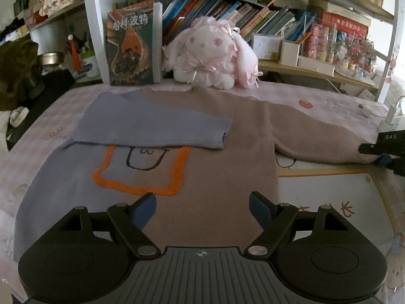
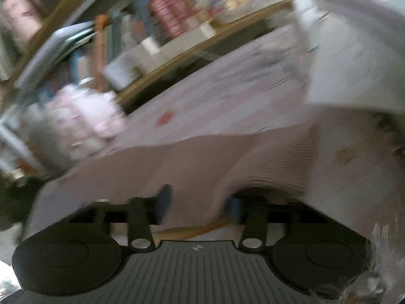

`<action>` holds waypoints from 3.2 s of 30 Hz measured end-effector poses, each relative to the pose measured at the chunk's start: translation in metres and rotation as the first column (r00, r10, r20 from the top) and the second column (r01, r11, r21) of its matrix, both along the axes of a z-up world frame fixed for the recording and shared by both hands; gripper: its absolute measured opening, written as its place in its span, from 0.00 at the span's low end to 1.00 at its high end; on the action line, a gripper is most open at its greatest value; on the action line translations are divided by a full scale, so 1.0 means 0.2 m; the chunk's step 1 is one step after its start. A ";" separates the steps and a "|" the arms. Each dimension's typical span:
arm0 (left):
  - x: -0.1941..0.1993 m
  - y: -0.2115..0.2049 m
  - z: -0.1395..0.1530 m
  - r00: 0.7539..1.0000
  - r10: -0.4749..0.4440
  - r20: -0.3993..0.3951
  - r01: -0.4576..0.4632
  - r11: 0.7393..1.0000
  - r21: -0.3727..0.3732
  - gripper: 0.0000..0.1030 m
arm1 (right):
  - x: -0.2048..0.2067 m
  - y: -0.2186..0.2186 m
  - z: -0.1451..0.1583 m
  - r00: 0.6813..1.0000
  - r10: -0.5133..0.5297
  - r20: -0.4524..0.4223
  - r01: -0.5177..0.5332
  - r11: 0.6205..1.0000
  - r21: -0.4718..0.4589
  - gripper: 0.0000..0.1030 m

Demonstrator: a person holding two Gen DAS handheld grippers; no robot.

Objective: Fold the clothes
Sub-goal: 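Grasp the pink sleeve cuff with the right tool, then lift the pink sleeve with the right tool and fold it across the body, then lay the pink sleeve on the sweater body and open the right tool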

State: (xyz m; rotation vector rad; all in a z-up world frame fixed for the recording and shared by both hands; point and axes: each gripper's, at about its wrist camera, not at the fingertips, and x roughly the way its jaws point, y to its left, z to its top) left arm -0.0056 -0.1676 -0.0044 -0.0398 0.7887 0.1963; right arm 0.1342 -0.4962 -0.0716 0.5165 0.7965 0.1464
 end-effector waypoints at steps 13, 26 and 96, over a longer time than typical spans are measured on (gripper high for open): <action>-0.04 0.12 -0.02 0.997 0.070 0.011 -0.070 0.997 -0.022 0.81 | 0.02 -0.01 0.14 0.999 -0.001 0.052 0.002 1.000 -0.016 0.06; -0.08 0.25 -0.01 0.996 -0.015 0.083 0.017 1.000 -0.018 0.81 | 0.12 0.39 0.52 0.975 0.148 0.164 -0.164 0.983 0.084 0.05; -0.30 1.10 0.01 0.957 -0.272 0.104 0.276 0.961 -0.021 0.85 | -0.88 1.58 0.25 0.960 0.274 -0.060 -0.266 0.823 -0.501 0.64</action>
